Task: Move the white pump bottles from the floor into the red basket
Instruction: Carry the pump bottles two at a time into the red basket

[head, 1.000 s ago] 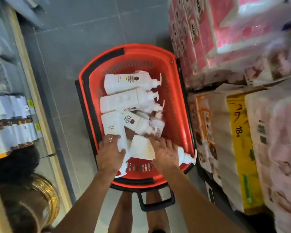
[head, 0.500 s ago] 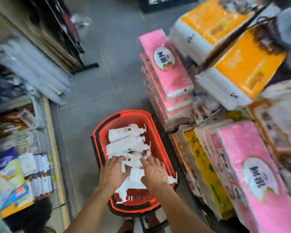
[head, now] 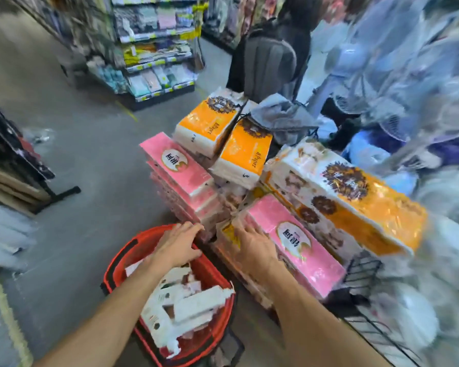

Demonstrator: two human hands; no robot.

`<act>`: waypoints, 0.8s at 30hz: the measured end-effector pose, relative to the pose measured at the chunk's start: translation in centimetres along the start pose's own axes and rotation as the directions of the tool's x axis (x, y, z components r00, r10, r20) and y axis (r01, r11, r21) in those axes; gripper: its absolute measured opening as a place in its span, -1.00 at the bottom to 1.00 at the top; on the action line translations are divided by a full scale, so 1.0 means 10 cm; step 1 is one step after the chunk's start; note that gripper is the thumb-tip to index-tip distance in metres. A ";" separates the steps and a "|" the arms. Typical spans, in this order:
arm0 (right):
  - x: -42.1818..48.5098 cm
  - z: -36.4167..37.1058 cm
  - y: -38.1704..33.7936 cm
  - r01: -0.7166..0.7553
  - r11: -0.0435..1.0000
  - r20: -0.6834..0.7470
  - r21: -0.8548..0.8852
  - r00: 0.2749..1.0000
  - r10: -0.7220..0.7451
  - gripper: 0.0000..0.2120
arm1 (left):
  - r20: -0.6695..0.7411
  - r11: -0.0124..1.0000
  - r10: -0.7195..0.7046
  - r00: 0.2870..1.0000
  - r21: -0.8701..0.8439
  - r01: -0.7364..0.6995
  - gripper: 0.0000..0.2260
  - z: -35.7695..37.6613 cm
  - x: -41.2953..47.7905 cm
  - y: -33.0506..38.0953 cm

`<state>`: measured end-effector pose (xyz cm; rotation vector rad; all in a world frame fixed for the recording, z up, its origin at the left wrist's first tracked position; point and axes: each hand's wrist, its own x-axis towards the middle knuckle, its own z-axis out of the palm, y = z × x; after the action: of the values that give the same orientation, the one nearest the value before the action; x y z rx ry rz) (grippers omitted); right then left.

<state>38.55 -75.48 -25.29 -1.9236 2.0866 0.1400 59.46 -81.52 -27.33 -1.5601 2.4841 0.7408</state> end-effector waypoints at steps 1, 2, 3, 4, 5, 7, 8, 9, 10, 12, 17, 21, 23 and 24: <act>-0.11 -0.14 0.08 -0.030 1.000 -0.009 0.009 1.000 0.030 -0.47 | -0.011 0.999 0.045 0.999 0.025 -0.045 -0.40 -0.10 0.02 0.12; -0.21 -0.26 0.16 -0.059 0.998 -0.004 0.019 0.998 0.059 -0.47 | -0.009 0.996 0.085 0.996 0.037 -0.084 -0.39 -0.18 0.03 0.24; -0.32 -0.39 0.25 -0.086 0.996 0.003 0.028 0.996 0.086 -0.50 | 0.001 0.991 0.123 0.992 0.043 -0.123 -0.39 -0.27 0.03 0.38; -0.44 -0.50 0.36 -0.114 0.993 0.009 0.032 0.993 0.114 -0.53 | 0.012 0.985 0.167 0.986 0.040 -0.168 -0.39 -0.37 0.02 0.50; -0.55 -0.60 0.47 -0.145 0.989 0.015 0.039 0.989 0.145 -0.55 | 0.031 0.977 0.209 0.977 0.025 -0.210 -0.39 -0.46 0.02 0.61; -0.84 -0.75 0.72 -0.218 0.973 -0.007 0.069 0.976 0.219 -0.57 | 0.104 0.960 0.277 0.955 -0.005 -0.278 -0.41 -0.64 0.01 0.84; -1.01 -0.82 0.86 -0.260 0.962 -0.019 0.083 0.965 0.262 -0.56 | 0.127 0.947 0.315 0.940 0.014 -0.320 -0.42 -0.72 0.01 0.98; -1.19 -0.89 1.00 -0.302 0.949 -0.024 0.095 0.952 0.305 -0.54 | 0.136 0.928 0.357 0.924 0.059 -0.367 -0.47 -0.80 0.03 1.13; -1.38 -0.94 1.14 -0.343 0.933 -0.025 0.103 0.937 0.348 -0.50 | 0.132 0.902 0.405 0.905 0.104 -0.419 -0.56 -0.88 0.04 1.30; -1.78 -1.02 1.42 -0.411 0.903 -0.048 0.126 0.906 0.420 -0.42 | 0.134 0.848 0.495 0.858 0.139 -0.511 -0.62 -0.94 0.05 1.73; -3.21 -1.17 2.22 -0.610 0.771 -0.073 0.184 0.774 0.629 -0.44 | 0.196 0.704 0.630 0.752 0.266 -0.659 -0.42 -0.73 -0.10 3.05; -4.60 -1.10 2.72 -0.773 0.585 -0.079 0.244 0.585 0.807 -0.51 | 0.280 0.571 0.717 0.639 0.291 -0.768 -0.57 -0.26 -0.40 4.15; -5.16 -0.93 2.85 -0.826 0.507 -0.032 0.248 0.516 0.856 -0.51 | 0.270 0.480 0.793 0.545 0.273 -0.834 -0.60 0.03 -0.66 4.68; -5.40 -0.84 2.89 -0.841 0.479 -0.013 0.251 0.492 0.870 -0.50 | 0.295 0.425 0.816 0.497 0.277 -0.862 -0.57 0.17 -0.85 4.94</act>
<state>11.96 -23.20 -5.79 -0.5798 2.8332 -0.0201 19.99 -56.48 -9.06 0.0014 2.9728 0.3044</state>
